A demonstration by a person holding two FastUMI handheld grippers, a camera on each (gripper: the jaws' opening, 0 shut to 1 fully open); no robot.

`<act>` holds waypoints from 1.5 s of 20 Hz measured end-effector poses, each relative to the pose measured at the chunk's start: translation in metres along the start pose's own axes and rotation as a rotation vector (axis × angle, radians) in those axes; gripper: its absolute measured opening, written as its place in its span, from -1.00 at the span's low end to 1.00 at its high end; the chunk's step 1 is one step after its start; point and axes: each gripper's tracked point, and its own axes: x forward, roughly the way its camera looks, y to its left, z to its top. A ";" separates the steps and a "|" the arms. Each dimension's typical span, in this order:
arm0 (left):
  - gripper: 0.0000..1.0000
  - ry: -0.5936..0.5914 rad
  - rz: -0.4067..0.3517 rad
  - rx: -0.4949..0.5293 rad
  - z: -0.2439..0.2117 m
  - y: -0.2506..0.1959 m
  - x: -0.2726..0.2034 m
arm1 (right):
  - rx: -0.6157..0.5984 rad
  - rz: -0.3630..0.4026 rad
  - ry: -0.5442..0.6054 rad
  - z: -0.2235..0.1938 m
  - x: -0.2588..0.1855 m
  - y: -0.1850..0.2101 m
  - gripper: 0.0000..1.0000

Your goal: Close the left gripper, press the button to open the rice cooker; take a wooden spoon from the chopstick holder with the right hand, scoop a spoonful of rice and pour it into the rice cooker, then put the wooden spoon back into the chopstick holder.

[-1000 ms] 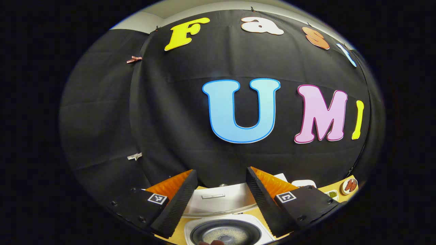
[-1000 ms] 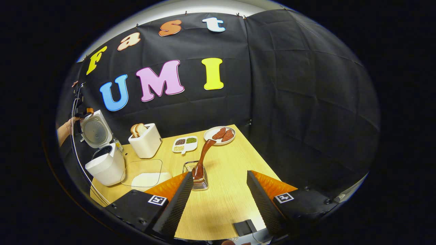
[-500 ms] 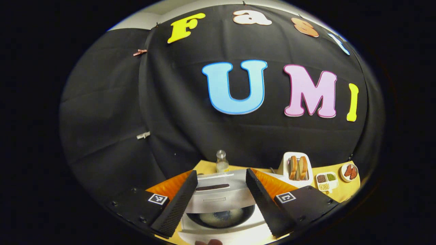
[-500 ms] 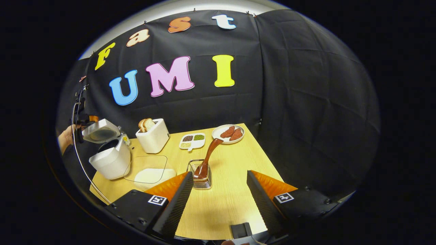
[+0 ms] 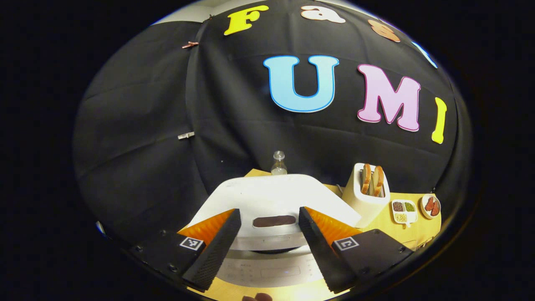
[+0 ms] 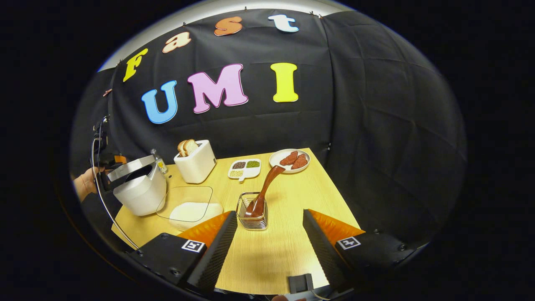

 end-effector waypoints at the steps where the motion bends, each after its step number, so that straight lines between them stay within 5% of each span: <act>1: 0.96 0.013 -0.003 -0.003 -0.009 -0.002 0.003 | 0.003 -0.001 0.001 0.000 0.001 -0.001 0.97; 6: 0.97 0.105 0.000 -0.009 -0.048 -0.010 0.014 | 0.025 -0.026 0.000 -0.001 0.002 -0.010 0.97; 17: 1.00 0.035 0.012 0.017 -0.059 -0.017 0.020 | 0.009 -0.028 0.004 -0.004 0.009 -0.007 0.97; 30: 0.91 -0.131 -0.175 0.044 -0.019 -0.031 -0.031 | -0.054 0.005 -0.092 0.036 0.006 0.019 0.97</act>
